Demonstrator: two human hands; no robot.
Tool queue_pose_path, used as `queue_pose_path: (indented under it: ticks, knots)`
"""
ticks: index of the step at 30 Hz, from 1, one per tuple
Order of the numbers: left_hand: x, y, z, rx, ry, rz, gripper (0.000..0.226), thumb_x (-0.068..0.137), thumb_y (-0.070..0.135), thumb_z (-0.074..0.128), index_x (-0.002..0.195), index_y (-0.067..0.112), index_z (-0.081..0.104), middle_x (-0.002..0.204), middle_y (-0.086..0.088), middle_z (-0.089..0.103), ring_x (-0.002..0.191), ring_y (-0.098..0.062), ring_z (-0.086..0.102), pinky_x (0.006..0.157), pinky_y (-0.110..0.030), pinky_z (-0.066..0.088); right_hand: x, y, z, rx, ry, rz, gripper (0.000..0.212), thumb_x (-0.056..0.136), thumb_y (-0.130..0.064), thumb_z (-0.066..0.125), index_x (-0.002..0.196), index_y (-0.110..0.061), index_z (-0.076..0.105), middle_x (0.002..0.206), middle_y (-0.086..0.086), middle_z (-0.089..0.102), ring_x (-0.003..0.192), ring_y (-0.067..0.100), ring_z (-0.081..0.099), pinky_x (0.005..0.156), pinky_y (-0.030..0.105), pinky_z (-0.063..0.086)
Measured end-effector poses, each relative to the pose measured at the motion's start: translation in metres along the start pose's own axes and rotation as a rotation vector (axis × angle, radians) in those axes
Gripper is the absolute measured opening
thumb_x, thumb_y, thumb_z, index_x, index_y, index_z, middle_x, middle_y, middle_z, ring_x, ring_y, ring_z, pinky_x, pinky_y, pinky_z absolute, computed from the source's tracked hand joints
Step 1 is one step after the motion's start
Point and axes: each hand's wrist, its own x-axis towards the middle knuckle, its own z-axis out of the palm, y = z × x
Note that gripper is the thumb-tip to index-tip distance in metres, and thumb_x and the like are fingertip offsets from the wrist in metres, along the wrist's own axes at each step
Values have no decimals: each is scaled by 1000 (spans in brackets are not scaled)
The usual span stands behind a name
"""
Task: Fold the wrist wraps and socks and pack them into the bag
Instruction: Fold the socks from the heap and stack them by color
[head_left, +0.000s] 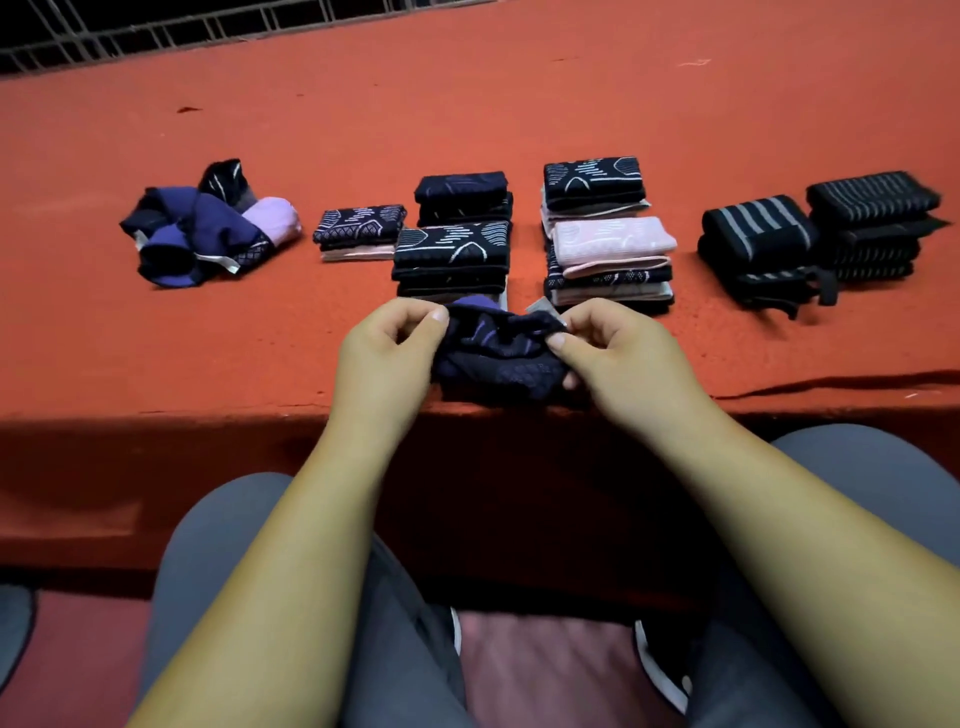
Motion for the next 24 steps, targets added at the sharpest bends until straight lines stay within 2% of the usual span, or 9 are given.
queue_pose_path:
  ticks: [2,4,6,9,14,18,24]
  knots:
    - [4,-4,-6,-130,28,-111,15,101,19,65,90,17,75,81,7,71,71,-3,59,62,-18,44,-1,-1,-2,12,14,25,7,103,-20,67,97,-19,71,62,-1,67,52,2,55,55,19,39]
    - [7,-7,-13,-225,32,-204,13,97,24,66,89,20,76,87,-1,73,79,-13,62,67,-29,43,-2,-1,-3,-5,23,28,8,103,-22,66,96,-21,70,61,-1,67,51,2,54,53,19,38]
    - [12,-8,-19,-309,13,-258,15,95,23,64,85,21,75,88,-1,76,80,-17,66,69,-35,41,-3,-3,-3,-27,28,26,9,103,-24,66,95,-22,69,61,-1,68,51,3,54,53,19,38]
    - [17,-8,-26,-491,8,-376,21,103,13,56,88,20,70,77,8,75,68,-5,66,67,-28,43,-3,-4,-5,-20,31,32,9,103,-26,66,95,-24,70,62,-2,68,53,4,54,55,21,40]
    - [28,-14,-37,-735,77,-573,15,103,11,59,93,16,70,69,3,67,76,-13,60,84,-29,47,-5,-5,-7,121,29,75,10,105,-26,66,98,-24,72,64,1,66,54,15,57,58,29,45]
    - [30,-13,-37,-756,91,-600,13,102,14,62,92,14,69,66,2,64,77,-14,61,83,-28,48,-2,-6,-11,200,58,124,11,105,-25,65,99,-24,74,63,0,63,52,18,57,54,31,48]
    - [34,-13,-47,-900,143,-654,16,104,15,57,93,18,67,75,4,66,83,-13,67,77,-27,44,4,0,-18,259,133,150,14,107,-22,62,99,-23,75,61,-3,61,49,14,55,60,35,52]
